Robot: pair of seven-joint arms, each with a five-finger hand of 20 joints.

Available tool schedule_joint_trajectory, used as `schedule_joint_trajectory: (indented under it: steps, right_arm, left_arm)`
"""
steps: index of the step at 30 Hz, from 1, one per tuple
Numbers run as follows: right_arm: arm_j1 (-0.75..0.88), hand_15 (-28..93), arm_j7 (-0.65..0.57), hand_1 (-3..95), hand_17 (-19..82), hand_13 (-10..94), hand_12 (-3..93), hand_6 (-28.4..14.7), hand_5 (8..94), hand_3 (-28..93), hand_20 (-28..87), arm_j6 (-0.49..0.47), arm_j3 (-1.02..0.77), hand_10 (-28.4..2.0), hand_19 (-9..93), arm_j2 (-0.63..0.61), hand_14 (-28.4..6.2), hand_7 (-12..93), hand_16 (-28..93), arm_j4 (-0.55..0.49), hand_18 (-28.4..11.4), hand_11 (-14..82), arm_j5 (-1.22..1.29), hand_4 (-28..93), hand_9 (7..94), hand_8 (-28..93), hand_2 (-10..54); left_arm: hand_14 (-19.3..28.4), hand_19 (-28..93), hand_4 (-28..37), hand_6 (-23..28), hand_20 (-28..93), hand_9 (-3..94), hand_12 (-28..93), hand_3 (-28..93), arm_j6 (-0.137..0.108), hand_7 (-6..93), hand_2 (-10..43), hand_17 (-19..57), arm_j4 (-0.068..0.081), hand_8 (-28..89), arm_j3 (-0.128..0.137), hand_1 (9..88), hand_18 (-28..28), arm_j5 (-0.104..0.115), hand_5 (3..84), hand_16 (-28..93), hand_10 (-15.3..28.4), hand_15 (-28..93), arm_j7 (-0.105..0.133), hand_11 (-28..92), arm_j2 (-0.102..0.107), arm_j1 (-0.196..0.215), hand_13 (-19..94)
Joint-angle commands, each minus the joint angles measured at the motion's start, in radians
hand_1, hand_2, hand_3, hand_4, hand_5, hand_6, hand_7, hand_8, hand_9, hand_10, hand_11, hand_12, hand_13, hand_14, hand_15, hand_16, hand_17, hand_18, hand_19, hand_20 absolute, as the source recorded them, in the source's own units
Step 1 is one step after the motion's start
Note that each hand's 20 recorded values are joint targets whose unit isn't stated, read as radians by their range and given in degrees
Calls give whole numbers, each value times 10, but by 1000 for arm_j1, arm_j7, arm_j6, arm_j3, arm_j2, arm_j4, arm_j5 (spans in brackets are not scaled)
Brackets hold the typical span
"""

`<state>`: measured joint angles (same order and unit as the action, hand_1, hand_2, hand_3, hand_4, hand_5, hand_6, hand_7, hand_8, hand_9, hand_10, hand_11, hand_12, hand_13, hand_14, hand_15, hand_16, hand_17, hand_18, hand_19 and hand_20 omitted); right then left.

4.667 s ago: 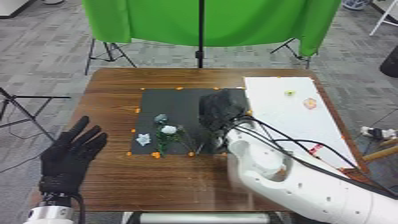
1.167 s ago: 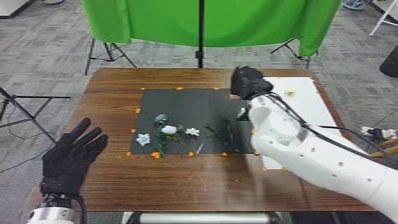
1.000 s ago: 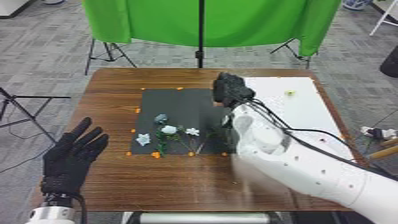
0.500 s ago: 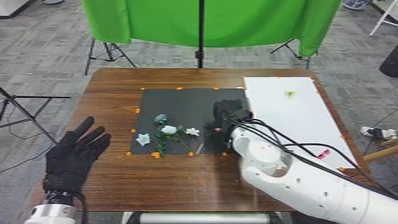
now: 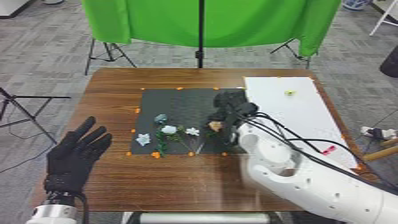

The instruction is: Arrange flowers

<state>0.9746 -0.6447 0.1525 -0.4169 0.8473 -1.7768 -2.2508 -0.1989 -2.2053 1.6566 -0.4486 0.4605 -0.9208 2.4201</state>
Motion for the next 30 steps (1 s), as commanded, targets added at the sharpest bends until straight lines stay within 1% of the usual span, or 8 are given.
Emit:
schedule_joint_trajectory:
  steps: [1,4,5,10,15,22,23,30]
  right_arm:
    - [-185,713,-61,293,202,493,142,-4,593,783,475,51,17,-165,815,-95,-146,141,106,118,-222,237,95,-283,576,-127,-95]
    - [-249,692,-79,297,195,484,138,0,566,788,465,27,47,-166,802,-118,-147,141,95,197,-220,215,94,-283,555,-128,-95]
    - [-262,689,-87,299,194,482,138,0,562,788,462,0,55,-164,800,-132,-146,142,93,216,-219,212,88,-283,550,-128,-95]
    - [-297,676,-125,304,186,462,137,-4,514,795,455,-34,61,-163,793,-130,-147,134,86,319,-214,195,189,-283,512,-127,-95]
    - [-287,671,-192,312,181,449,139,3,507,802,446,-93,33,-159,789,-73,-141,145,80,403,-209,188,250,-282,495,-128,-95]
    - [-244,664,-204,314,167,437,137,16,486,806,443,-185,-15,-160,787,-27,-139,148,74,465,-205,177,267,-283,478,-132,-95]
    - [-235,663,-210,314,167,437,137,19,482,806,443,-203,-22,-160,786,-24,-139,148,73,467,-205,175,269,-283,476,-132,-95]
    - [-257,658,-213,321,167,444,133,45,414,803,443,-243,16,-154,788,-18,-137,143,70,490,-207,162,244,-283,474,-136,-95]
  left_arm:
    - [281,582,-277,91,64,355,99,789,1,104,66,-92,2,-93,-4,227,284,-9,385,-92,204,487,-6,214,-18,6,238]
    - [281,582,-277,91,64,355,99,788,-4,105,67,-92,0,-93,-4,228,284,-11,384,-92,204,486,-3,214,-19,7,237]
    - [281,582,-278,91,63,355,99,788,3,105,67,-92,3,-93,-3,228,284,-19,385,-92,204,486,-16,214,-28,1,237]
    - [281,582,-277,92,63,355,99,789,-2,104,66,-92,3,-93,-19,227,284,-7,385,-92,204,486,7,215,-10,2,237]
    - [281,582,-277,92,62,355,99,789,1,104,66,-92,1,-93,-11,227,284,-14,385,-92,204,487,-2,216,-23,5,238]
    - [281,582,-278,92,62,354,99,789,1,103,66,-92,8,-92,-21,227,284,-5,385,-92,204,486,6,214,-8,-21,237]
    - [281,582,-277,92,62,354,99,789,5,103,66,-92,7,-92,-15,227,284,-11,385,-92,204,486,-8,214,-17,-21,237]
    - [281,583,-278,92,62,354,100,789,7,103,66,-92,13,-93,-9,227,284,-9,385,-92,204,486,-6,214,-18,-25,237]
